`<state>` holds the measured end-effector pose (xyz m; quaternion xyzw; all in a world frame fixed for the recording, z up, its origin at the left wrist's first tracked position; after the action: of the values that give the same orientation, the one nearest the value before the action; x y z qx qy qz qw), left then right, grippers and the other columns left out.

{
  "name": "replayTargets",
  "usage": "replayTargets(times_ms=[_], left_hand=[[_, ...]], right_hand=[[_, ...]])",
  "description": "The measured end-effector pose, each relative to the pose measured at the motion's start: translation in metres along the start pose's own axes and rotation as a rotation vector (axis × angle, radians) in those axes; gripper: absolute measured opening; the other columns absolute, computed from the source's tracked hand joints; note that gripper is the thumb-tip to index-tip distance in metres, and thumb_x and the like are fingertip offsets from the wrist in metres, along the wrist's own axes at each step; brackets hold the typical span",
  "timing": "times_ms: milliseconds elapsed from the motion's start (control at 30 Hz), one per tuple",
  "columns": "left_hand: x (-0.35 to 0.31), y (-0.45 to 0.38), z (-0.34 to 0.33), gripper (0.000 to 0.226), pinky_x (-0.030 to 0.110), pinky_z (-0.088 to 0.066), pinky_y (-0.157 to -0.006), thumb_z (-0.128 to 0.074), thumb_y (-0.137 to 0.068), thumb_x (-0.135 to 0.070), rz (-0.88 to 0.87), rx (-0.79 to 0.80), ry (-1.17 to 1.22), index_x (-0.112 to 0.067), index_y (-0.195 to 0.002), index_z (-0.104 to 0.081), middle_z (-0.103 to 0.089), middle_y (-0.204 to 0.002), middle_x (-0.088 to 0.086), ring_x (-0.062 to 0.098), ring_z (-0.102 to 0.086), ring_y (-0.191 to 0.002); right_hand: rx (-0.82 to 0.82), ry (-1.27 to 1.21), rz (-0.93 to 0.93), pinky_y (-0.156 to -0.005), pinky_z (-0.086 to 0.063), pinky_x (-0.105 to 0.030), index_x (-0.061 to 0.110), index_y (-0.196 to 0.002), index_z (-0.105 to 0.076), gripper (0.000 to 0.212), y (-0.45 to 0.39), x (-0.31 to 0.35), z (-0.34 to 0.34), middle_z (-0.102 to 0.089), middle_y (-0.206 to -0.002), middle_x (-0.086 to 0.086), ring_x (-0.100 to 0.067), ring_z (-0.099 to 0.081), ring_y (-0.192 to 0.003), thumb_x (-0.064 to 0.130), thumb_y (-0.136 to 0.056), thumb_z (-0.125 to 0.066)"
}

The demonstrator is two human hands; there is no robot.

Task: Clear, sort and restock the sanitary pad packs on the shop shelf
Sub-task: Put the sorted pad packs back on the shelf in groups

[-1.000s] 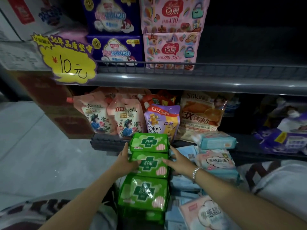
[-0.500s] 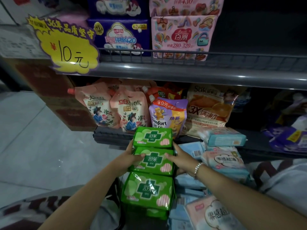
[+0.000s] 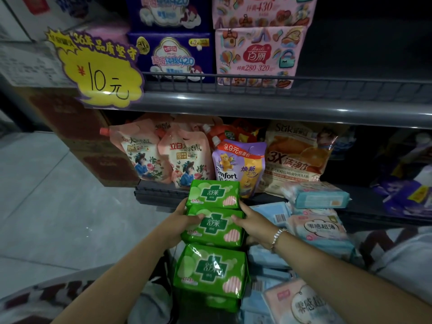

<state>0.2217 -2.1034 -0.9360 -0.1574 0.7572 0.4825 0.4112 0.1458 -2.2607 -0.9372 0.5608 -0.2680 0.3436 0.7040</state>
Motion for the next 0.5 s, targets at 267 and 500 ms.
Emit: replayTargets(times_ms=[267, 500], left_hand=[[-0.026, 0.015, 0.009, 0.072, 0.045, -0.058, -0.073, -0.064, -0.084, 0.007, -0.096, -0.095, 0.032, -0.018, -0.145, -0.035, -0.062, -0.123, 0.017, 0.035, -0.067, -0.097], [-0.058, 0.038, 0.001, 0.070, 0.046, -0.056, -0.079, -0.064, -0.085, 0.005, -0.178, -0.104, 0.041, -0.022, -0.145, -0.038, -0.064, -0.123, 0.013, 0.034, -0.067, -0.101]], right_hand=[[-0.023, -0.044, 0.061, -0.092, -0.052, -0.053, 0.042, -0.148, -0.027, 0.057, 0.006, 0.024, 0.001, -0.060, -0.131, 0.001, -0.025, -0.062, -0.110, 0.029, -0.099, -0.052], [-0.062, -0.102, 0.188, -0.085, -0.054, -0.039, 0.034, -0.143, -0.041, 0.047, 0.029, 0.058, 0.016, -0.066, -0.120, 0.000, -0.021, -0.066, -0.104, 0.019, -0.099, -0.051]])
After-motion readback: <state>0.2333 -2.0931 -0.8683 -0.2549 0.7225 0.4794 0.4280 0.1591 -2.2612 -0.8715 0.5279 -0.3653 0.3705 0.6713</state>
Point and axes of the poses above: each hand's wrist, its own y-axis away from the middle knuckle, its own z-axis out of the back of the hand, x = y × z, the point moved 10 cm from there along -y, towards the middle knuckle
